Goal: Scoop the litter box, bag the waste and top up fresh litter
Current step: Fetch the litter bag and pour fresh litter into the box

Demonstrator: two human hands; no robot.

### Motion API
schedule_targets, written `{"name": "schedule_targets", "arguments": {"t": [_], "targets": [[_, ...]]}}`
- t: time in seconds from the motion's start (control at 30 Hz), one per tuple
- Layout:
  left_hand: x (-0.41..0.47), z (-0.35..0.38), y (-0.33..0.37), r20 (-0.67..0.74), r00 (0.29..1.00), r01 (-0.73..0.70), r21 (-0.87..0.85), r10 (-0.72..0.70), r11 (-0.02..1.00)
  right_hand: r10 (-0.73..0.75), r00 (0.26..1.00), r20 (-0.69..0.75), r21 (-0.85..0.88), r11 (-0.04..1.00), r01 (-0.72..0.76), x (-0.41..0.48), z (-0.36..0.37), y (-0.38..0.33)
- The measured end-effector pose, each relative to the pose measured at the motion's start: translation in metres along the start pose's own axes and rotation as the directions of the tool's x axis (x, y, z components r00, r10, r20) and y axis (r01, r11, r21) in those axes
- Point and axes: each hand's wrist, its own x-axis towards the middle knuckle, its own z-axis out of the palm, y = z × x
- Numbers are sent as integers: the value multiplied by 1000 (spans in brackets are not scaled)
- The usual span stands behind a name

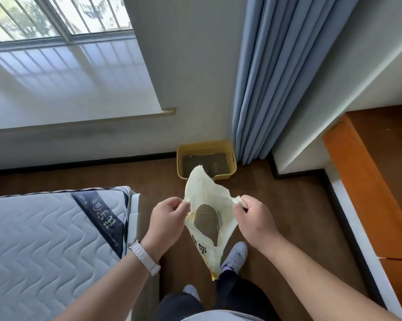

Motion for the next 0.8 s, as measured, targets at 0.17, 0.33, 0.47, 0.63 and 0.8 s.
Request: {"name": "schedule_targets", "arguments": {"t": [0.17,0.33,0.47,0.63,0.8], "targets": [[40,32,8,27,997,67,53,-68,996,47,999,28,38,998,-48,49,4,23],[83,50,1,64,989,133,56,-137,989,130,990,54,46,990,-133,86,15,50],[123,59,-13,122,979,156,74,-164,985,215,975,63,53,974,-218,115,32,61],[179,82,-44,244,959,123,113,-147,986,330,943,27,54,942,-331,155,64,80],[236,116,-84,335,935,73,150,-120,986,377,926,4,-7,926,-377,192,111,124]]}}
